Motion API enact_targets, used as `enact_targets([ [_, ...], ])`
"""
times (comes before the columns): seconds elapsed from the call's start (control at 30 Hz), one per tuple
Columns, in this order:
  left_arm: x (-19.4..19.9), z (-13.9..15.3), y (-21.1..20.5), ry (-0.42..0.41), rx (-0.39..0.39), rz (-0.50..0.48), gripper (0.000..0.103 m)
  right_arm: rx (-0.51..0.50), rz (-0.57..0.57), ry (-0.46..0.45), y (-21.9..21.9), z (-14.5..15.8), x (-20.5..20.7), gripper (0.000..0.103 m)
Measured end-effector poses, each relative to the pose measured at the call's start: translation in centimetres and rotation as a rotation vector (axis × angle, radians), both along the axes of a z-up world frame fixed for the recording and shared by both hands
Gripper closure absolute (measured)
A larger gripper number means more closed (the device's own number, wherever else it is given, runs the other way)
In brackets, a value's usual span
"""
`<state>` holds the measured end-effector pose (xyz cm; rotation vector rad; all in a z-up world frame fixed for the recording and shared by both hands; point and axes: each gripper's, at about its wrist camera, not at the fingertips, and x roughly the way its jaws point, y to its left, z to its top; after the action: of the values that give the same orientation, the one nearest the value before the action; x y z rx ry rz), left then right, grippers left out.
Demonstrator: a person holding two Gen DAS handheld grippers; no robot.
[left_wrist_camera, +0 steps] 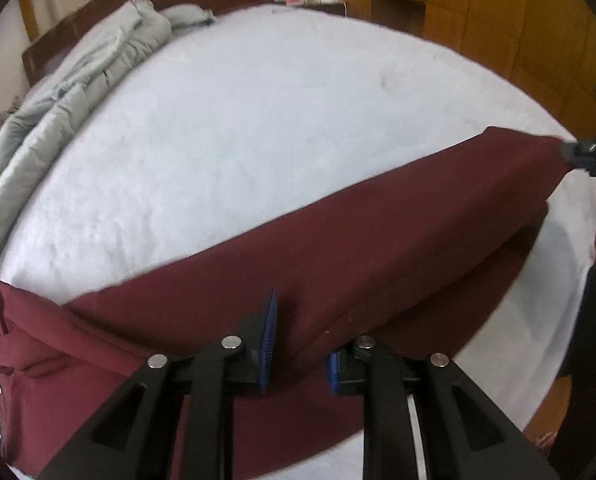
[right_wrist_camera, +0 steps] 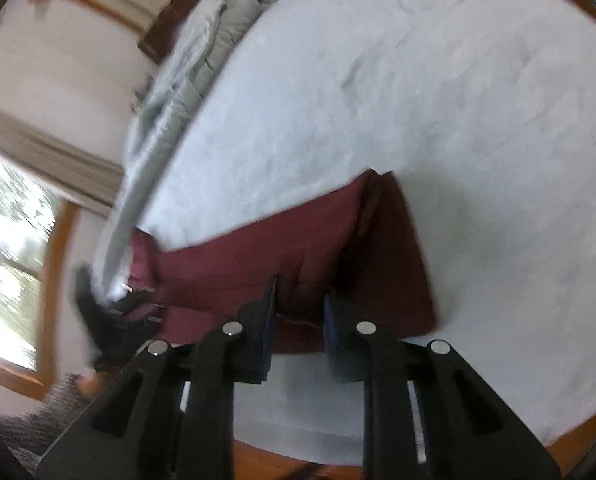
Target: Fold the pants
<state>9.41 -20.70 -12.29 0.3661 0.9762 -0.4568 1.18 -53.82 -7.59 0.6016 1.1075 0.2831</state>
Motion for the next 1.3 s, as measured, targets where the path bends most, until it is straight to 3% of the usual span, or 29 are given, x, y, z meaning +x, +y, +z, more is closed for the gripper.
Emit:
enact_targets([
  [0.07, -1.4, -0.5, -0.9, -0.005, 0.020, -0.020, 0.082, -0.076, -0.002, 0.067, 0.2, -1.5, 0.2, 0.083],
  [0.17, -2.8, -4.1, -2.6, 0.021, 0.113, -0.035, 0.082, -0.127, -0.010, 0.197, 0.3, -5.9, 0.5, 0.083],
  [0.27, -3.3, -5.6, -3.0, -0.006, 0.131, -0.021, 0.082, -0.123, -0.031, 0.187, 0.5, -6.0, 0.4, 0.082],
  [0.33, -3.5, -5.3, -2.9, -0.013, 0.126, -0.020, 0.080, -0.155, -0.021, 0.178, 1.0, -5.1, 0.5, 0.074],
  [0.37, -3.4, -5.0, -2.8, -0.011, 0.119, -0.016, 0.072, -0.163, -0.020, 0.168, 1.2, -4.4, 0.4, 0.070],
  [0.4, -3.3, -4.9, -2.4, -0.002, 0.107, -0.015, 0.057, -0.188, -0.023, 0.158, 1.4, -3.7, 0.4, 0.060],
  [0.47, -3.4, -4.2, -1.6, 0.030, 0.046, -0.003, 0.037, -0.260, -0.041, 0.121, 1.8, -1.8, 0.0, 0.058],
  [0.57, -3.8, -2.9, 0.3, 0.067, -0.046, 0.031, 0.027, -0.286, -0.045, 0.068, 3.3, 0.0, -0.9, 0.058],
  [0.63, -4.2, -1.6, 2.1, 0.084, -0.107, 0.084, 0.019, -0.230, 0.011, 0.013, 5.4, 0.9, -1.2, 0.058],
  [0.77, -4.0, 0.1, 8.0, 0.122, -0.196, 0.236, 0.018, -0.053, 0.136, -0.014, 11.6, 0.7, 0.9, 0.058],
  [0.93, -3.2, 0.7, 16.4, 0.152, -0.248, 0.478, 0.018, 0.038, 0.218, 0.067, 19.5, -2.6, 5.6, 0.058],
  [1.03, -1.8, 0.9, 20.1, 0.185, -0.307, 0.575, 0.018, -0.037, 0.269, 0.121, 22.8, -4.0, 6.6, 0.058],
  [1.13, -0.2, 0.6, 21.5, 0.228, -0.362, 0.626, 0.018, -0.123, 0.338, 0.234, 25.5, -6.6, 6.0, 0.058],
  [1.23, 1.3, -0.3, 22.9, 0.283, -0.409, 0.659, 0.018, -0.178, 0.352, 0.188, 26.1, -7.1, 5.1, 0.058],
  [1.3, 2.4, -1.3, 22.9, 0.319, -0.377, 0.689, 0.018, -0.148, 0.332, 0.199, 25.6, -7.3, 5.2, 0.058],
])
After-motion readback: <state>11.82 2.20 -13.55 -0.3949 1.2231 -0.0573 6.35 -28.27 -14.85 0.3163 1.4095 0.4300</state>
